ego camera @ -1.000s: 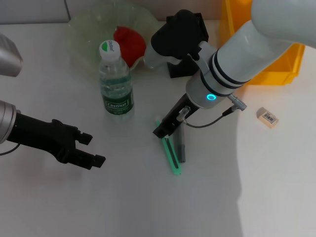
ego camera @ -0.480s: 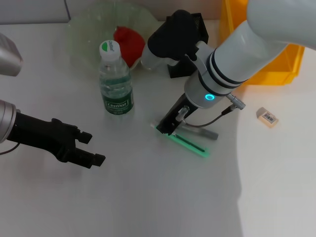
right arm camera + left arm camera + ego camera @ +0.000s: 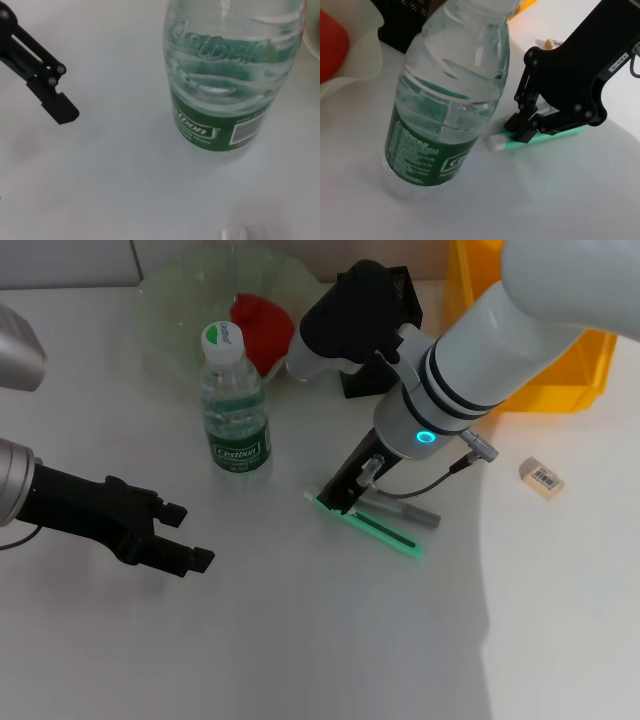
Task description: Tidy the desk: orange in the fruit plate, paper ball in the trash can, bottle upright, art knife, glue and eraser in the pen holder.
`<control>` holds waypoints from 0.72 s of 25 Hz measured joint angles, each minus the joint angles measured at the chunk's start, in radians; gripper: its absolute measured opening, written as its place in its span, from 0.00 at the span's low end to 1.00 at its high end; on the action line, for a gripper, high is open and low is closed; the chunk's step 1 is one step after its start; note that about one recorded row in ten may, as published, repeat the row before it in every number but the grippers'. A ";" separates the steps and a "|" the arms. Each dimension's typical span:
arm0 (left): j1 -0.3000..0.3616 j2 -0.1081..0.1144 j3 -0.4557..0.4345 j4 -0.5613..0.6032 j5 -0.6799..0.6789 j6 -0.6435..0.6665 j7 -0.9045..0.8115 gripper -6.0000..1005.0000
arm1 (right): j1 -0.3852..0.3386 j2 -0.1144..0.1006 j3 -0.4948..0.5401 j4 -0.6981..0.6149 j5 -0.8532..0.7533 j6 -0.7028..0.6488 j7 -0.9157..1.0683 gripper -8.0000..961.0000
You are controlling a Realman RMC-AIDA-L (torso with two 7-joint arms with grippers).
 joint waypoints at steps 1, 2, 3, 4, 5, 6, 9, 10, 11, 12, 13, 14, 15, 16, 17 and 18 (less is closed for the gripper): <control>-0.001 0.000 0.000 -0.002 0.000 0.000 0.000 0.84 | -0.002 0.000 0.001 -0.003 -0.001 -0.002 0.000 0.09; -0.002 0.000 0.000 -0.005 0.000 0.000 0.000 0.84 | -0.004 -0.001 0.003 -0.007 -0.002 -0.005 0.000 0.09; -0.002 0.000 0.000 -0.007 0.000 0.000 0.000 0.84 | -0.007 -0.002 0.004 -0.014 -0.003 -0.009 0.000 0.09; -0.003 0.000 0.000 -0.009 0.000 -0.001 0.000 0.84 | -0.017 -0.003 0.007 -0.035 -0.003 -0.020 0.000 0.09; -0.003 0.000 0.000 -0.009 0.000 -0.001 0.000 0.84 | -0.017 -0.003 0.007 -0.035 -0.003 -0.020 0.000 0.09; -0.003 0.000 0.000 -0.009 0.000 -0.001 0.000 0.84 | -0.025 -0.005 0.007 -0.050 -0.003 -0.025 0.000 0.09; -0.003 0.000 0.000 -0.010 0.000 0.003 0.000 0.84 | -0.052 -0.007 0.008 -0.102 -0.004 -0.045 -0.001 0.09; -0.003 0.000 0.000 -0.010 0.000 0.003 0.000 0.84 | -0.052 -0.007 0.008 -0.102 -0.004 -0.045 -0.001 0.09; -0.003 0.000 0.000 -0.009 0.000 0.004 0.000 0.84 | -0.059 -0.007 0.009 -0.114 -0.005 -0.049 -0.001 0.09; -0.004 0.000 0.000 -0.008 0.000 0.005 -0.001 0.84 | -0.065 -0.008 0.009 -0.126 -0.005 -0.053 -0.001 0.08; -0.004 0.000 0.000 -0.007 0.000 0.006 -0.002 0.84 | -0.072 -0.008 0.010 -0.139 -0.006 -0.058 0.000 0.08; -0.004 0.000 0.000 -0.005 0.000 0.008 -0.003 0.84 | -0.090 -0.009 0.021 -0.172 -0.016 -0.072 0.003 0.08; -0.004 0.000 0.000 -0.005 0.000 0.008 -0.003 0.84 | -0.090 -0.009 0.021 -0.172 -0.016 -0.072 0.003 0.08; -0.004 0.000 0.000 -0.003 0.000 0.009 -0.004 0.84 | -0.104 -0.010 0.034 -0.194 -0.027 -0.082 0.003 0.08; -0.004 0.000 0.000 -0.002 0.000 0.010 -0.005 0.84 | -0.122 -0.010 0.055 -0.225 -0.044 -0.094 0.004 0.08; -0.004 0.000 0.000 -0.001 0.000 0.011 -0.005 0.84 | -0.141 -0.010 0.073 -0.253 -0.060 -0.108 0.004 0.08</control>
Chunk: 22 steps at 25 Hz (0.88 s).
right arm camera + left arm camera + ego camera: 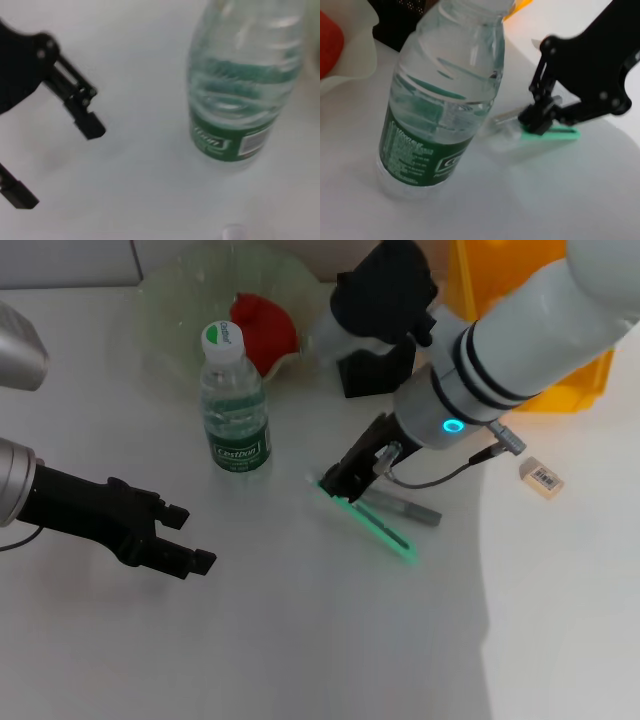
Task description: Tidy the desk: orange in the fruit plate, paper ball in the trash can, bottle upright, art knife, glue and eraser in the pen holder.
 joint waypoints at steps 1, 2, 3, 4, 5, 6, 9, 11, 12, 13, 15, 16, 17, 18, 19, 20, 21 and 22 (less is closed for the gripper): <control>-0.001 0.000 0.000 0.000 0.000 0.002 -0.001 0.84 | -0.044 0.000 0.043 -0.081 -0.025 -0.030 0.001 0.08; -0.001 0.000 0.000 0.000 0.000 0.002 -0.001 0.84 | -0.044 0.000 0.043 -0.081 -0.025 -0.030 0.001 0.08; -0.002 0.000 0.000 0.000 0.000 0.003 -0.001 0.84 | -0.062 0.000 0.062 -0.117 -0.031 -0.042 0.001 0.08; -0.004 0.001 0.000 0.001 0.000 0.004 -0.001 0.84 | -0.083 0.000 0.080 -0.155 -0.034 -0.060 0.001 0.08; -0.006 0.001 -0.001 0.001 0.000 0.006 -0.002 0.84 | -0.102 0.000 0.099 -0.189 -0.036 -0.075 0.000 0.08; -0.008 0.000 -0.002 0.002 0.000 0.007 -0.003 0.84 | -0.140 -0.001 0.134 -0.251 -0.039 -0.101 -0.002 0.08; -0.016 0.000 -0.002 0.003 0.000 0.012 -0.005 0.84 | -0.174 -0.001 0.159 -0.303 -0.047 -0.116 -0.004 0.08; -0.025 0.000 -0.004 0.003 0.000 0.019 -0.007 0.84 | -0.208 -0.001 0.181 -0.353 -0.060 -0.126 -0.005 0.08; -0.025 0.000 -0.004 0.003 0.000 0.019 -0.007 0.84 | -0.226 -0.001 0.194 -0.382 -0.065 -0.128 -0.005 0.08; -0.027 0.000 -0.005 0.003 0.000 0.022 -0.008 0.84 | -0.239 -0.001 0.205 -0.401 -0.067 -0.130 -0.006 0.08; -0.029 0.000 -0.006 0.002 0.000 0.023 -0.008 0.84 | -0.269 0.000 0.241 -0.447 -0.068 -0.131 -0.015 0.08; -0.031 0.000 -0.007 0.003 0.000 0.024 -0.008 0.84 | -0.298 0.002 0.293 -0.490 -0.054 -0.131 -0.035 0.08; -0.031 0.000 -0.007 0.003 0.000 0.024 -0.008 0.84 | -0.298 0.002 0.293 -0.490 -0.054 -0.131 -0.035 0.08; -0.034 0.000 -0.008 0.003 0.000 0.024 -0.008 0.84 | -0.312 0.003 0.326 -0.508 -0.031 -0.129 -0.052 0.08; -0.036 -0.001 -0.008 0.002 0.000 0.024 -0.009 0.84 | -0.327 0.003 0.367 -0.525 0.002 -0.125 -0.072 0.08; -0.037 -0.002 -0.009 0.002 0.000 0.024 -0.009 0.84 | -0.335 0.003 0.399 -0.535 0.034 -0.121 -0.088 0.08; -0.039 -0.003 -0.009 0.002 0.000 0.023 -0.010 0.84 | -0.343 0.002 0.480 -0.535 0.103 -0.115 -0.130 0.08; -0.039 -0.003 -0.009 0.002 0.000 0.023 -0.010 0.84 | -0.343 0.002 0.480 -0.535 0.103 -0.115 -0.130 0.08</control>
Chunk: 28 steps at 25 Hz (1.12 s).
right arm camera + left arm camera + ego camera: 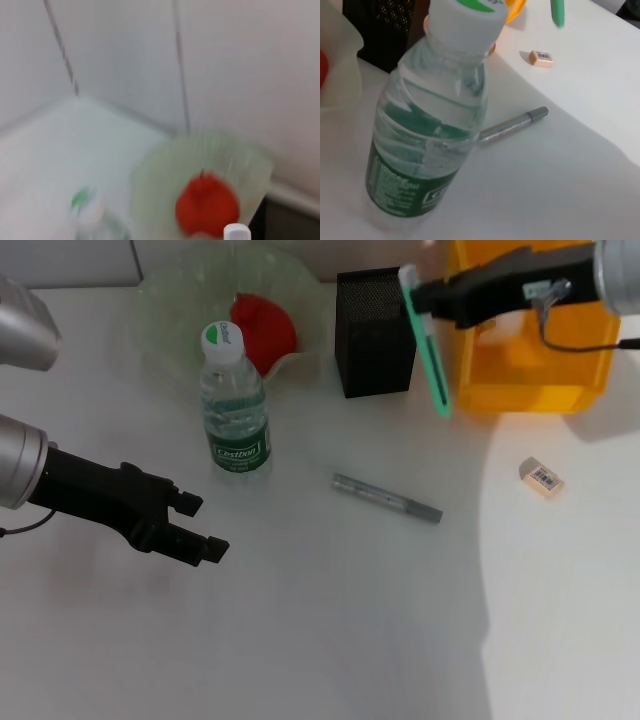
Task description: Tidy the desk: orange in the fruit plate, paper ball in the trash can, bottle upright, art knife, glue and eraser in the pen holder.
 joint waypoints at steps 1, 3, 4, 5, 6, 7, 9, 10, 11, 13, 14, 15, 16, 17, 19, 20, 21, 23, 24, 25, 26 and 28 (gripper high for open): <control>-0.003 -0.001 0.000 0.000 0.000 -0.001 0.000 0.84 | 0.000 0.000 0.030 0.005 0.025 0.003 -0.019 0.08; -0.008 -0.002 0.000 -0.004 0.000 -0.004 0.000 0.84 | -0.001 -0.001 0.097 0.027 0.087 0.025 -0.069 0.08; -0.010 -0.003 0.000 -0.006 0.000 -0.006 0.000 0.84 | -0.003 -0.002 0.154 0.071 0.176 0.072 -0.143 0.08; -0.011 -0.003 0.000 -0.007 0.000 -0.007 0.000 0.84 | -0.003 -0.002 0.154 0.071 0.176 0.072 -0.143 0.08; -0.012 -0.003 0.000 -0.007 0.000 -0.008 0.000 0.84 | -0.004 -0.002 0.174 0.100 0.224 0.093 -0.182 0.08; -0.012 -0.004 0.000 -0.006 0.000 -0.009 -0.001 0.84 | -0.002 -0.002 0.198 0.142 0.291 0.113 -0.228 0.08; -0.013 -0.007 0.000 -0.005 -0.002 -0.014 -0.001 0.84 | 0.008 -0.002 0.241 0.234 0.418 0.137 -0.325 0.08; -0.013 -0.007 0.000 -0.005 -0.002 -0.014 -0.001 0.84 | 0.018 -0.003 0.269 0.296 0.489 0.150 -0.386 0.08; -0.014 -0.008 0.000 -0.005 -0.004 -0.017 -0.001 0.84 | 0.027 -0.003 0.286 0.341 0.535 0.157 -0.435 0.08; -0.014 -0.012 0.000 -0.005 -0.006 -0.019 -0.001 0.84 | 0.052 -0.003 0.328 0.450 0.632 0.167 -0.545 0.08; -0.015 -0.017 0.000 -0.005 -0.006 -0.019 -0.001 0.84 | 0.077 -0.004 0.362 0.555 0.722 0.169 -0.653 0.08; -0.018 -0.021 0.000 -0.002 -0.006 -0.019 -0.001 0.84 | 0.088 -0.004 0.375 0.606 0.765 0.169 -0.705 0.08; -0.020 -0.024 0.000 -0.001 -0.005 -0.018 -0.001 0.84 | 0.088 -0.004 0.375 0.606 0.765 0.169 -0.705 0.07; -0.023 -0.027 0.000 0.000 -0.003 -0.017 -0.003 0.84 | 0.099 -0.004 0.385 0.654 0.799 0.170 -0.751 0.07; -0.032 -0.031 0.001 0.000 -0.003 -0.015 -0.008 0.84 | 0.137 -0.005 0.399 0.812 0.903 0.175 -0.888 0.07; -0.034 -0.032 0.001 0.001 -0.003 -0.015 -0.008 0.84 | 0.137 -0.005 0.399 0.812 0.903 0.175 -0.888 0.07; -0.034 -0.032 0.001 0.001 -0.003 -0.015 -0.008 0.84 | 0.152 -0.005 0.398 0.870 0.928 0.181 -0.931 0.07; -0.037 -0.033 0.003 0.001 -0.002 -0.017 -0.008 0.84 | 0.176 -0.005 0.396 0.946 0.948 0.198 -0.986 0.07; -0.038 -0.036 0.004 0.001 -0.002 -0.018 -0.008 0.84 | 0.198 -0.004 0.392 1.007 0.952 0.228 -1.028 0.07; -0.038 -0.036 0.004 0.001 -0.002 -0.018 -0.008 0.84 | 0.198 -0.004 0.392 1.007 0.952 0.228 -1.028 0.07; -0.038 -0.036 0.004 0.001 -0.002 -0.018 -0.008 0.84 | 0.207 -0.003 0.391 1.032 0.953 0.245 -1.045 0.07; -0.039 -0.038 0.006 0.001 -0.002 -0.018 -0.008 0.84 | 0.234 -0.003 0.389 1.086 0.953 0.290 -1.084 0.06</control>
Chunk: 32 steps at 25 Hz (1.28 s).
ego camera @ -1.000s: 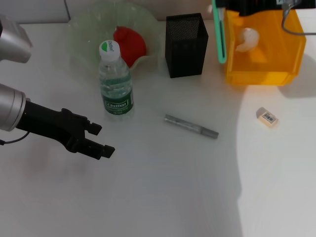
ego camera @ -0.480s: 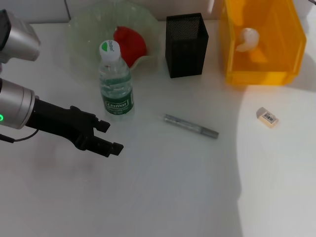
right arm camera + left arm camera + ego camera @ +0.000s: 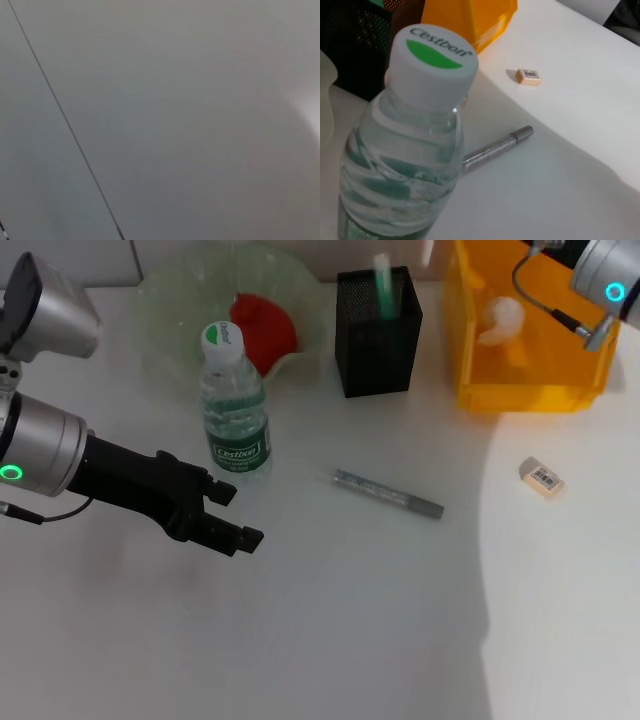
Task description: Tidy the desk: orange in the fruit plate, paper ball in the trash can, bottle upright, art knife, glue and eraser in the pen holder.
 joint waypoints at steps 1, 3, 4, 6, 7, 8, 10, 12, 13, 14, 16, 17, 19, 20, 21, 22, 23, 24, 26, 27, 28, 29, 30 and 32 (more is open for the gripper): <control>-0.001 -0.001 0.001 0.000 0.000 0.001 -0.001 0.84 | 0.022 0.000 0.000 0.039 -0.003 0.028 -0.034 0.06; -0.002 -0.001 0.001 -0.002 0.000 0.001 -0.001 0.84 | 0.028 -0.001 0.000 0.050 -0.004 0.033 -0.046 0.04; -0.003 -0.001 0.001 -0.005 0.000 0.002 -0.001 0.84 | 0.029 -0.001 0.000 0.054 -0.004 0.032 -0.055 0.03; -0.004 -0.001 0.001 -0.007 0.000 0.002 -0.002 0.84 | 0.012 0.000 0.001 0.031 -0.004 -0.004 -0.059 0.01; -0.004 -0.001 0.001 -0.007 0.000 0.002 -0.002 0.84 | 0.012 0.000 0.001 0.031 -0.004 -0.004 -0.059 0.01; -0.004 -0.001 0.001 -0.007 0.000 0.003 -0.002 0.84 | 0.001 0.000 0.001 0.017 -0.004 -0.026 -0.058 0.01; -0.003 -0.001 0.001 -0.007 0.001 0.003 -0.002 0.84 | -0.029 0.000 0.000 -0.023 -0.004 -0.073 -0.046 0.02; -0.002 -0.001 0.001 -0.008 0.001 0.003 -0.003 0.84 | -0.078 -0.002 -0.013 -0.101 -0.015 -0.124 -0.002 0.02; -0.002 -0.001 0.001 -0.006 0.001 0.004 -0.003 0.84 | -0.106 -0.006 -0.028 -0.154 -0.037 -0.148 0.035 0.05; -0.001 -0.001 0.001 -0.004 0.001 0.006 -0.003 0.84 | -0.136 -0.012 -0.042 -0.224 -0.073 -0.173 0.092 0.08; 0.001 -0.001 -0.002 -0.001 0.001 0.015 -0.003 0.84 | -0.207 -0.035 -0.056 -0.499 -0.297 -0.272 0.364 0.14; 0.001 -0.001 -0.002 -0.001 0.001 0.015 -0.003 0.84 | -0.207 -0.035 -0.056 -0.499 -0.297 -0.272 0.364 0.17; 0.002 -0.001 -0.001 -0.001 0.001 0.021 -0.003 0.84 | -0.220 -0.042 -0.032 -0.684 -0.537 -0.394 0.578 0.23; 0.001 -0.001 0.001 -0.001 0.000 0.022 -0.003 0.84 | -0.214 -0.043 -0.020 -0.780 -0.662 -0.469 0.668 0.26; -0.001 -0.001 0.001 -0.001 0.000 0.025 -0.003 0.84 | -0.187 -0.045 -0.003 -0.930 -0.906 -0.630 0.807 0.29; -0.001 -0.001 0.001 -0.001 0.000 0.025 -0.003 0.84 | -0.187 -0.045 -0.003 -0.930 -0.906 -0.630 0.807 0.32; -0.002 -0.002 0.001 -0.001 -0.001 0.027 -0.002 0.84 | -0.167 -0.044 -0.004 -0.984 -1.012 -0.703 0.856 0.34; -0.002 -0.002 0.001 -0.002 -0.002 0.027 0.000 0.84 | -0.145 -0.043 -0.006 -1.016 -1.105 -0.764 0.888 0.37; -0.004 -0.003 0.003 -0.007 -0.004 0.024 0.007 0.84 | -0.094 -0.030 -0.013 -1.041 -1.312 -0.853 0.924 0.43; -0.004 -0.003 0.003 -0.007 -0.004 0.024 0.007 0.84 | -0.094 -0.030 -0.013 -1.041 -1.312 -0.853 0.924 0.47; -0.004 -0.003 0.006 -0.008 -0.005 0.022 0.008 0.84 | -0.084 -0.020 -0.020 -1.032 -1.370 -0.862 0.926 0.51; -0.005 -0.004 0.008 -0.009 -0.005 0.020 0.010 0.84 | -0.079 -0.011 -0.035 -1.015 -1.413 -0.854 0.925 0.55; -0.005 -0.004 0.009 -0.009 -0.005 0.020 0.011 0.84 | -0.076 -0.006 -0.053 -0.996 -1.446 -0.839 0.925 0.60; -0.005 -0.005 0.012 -0.010 -0.006 0.019 0.014 0.84 | -0.077 -0.002 -0.104 -0.936 -1.473 -0.793 0.926 0.64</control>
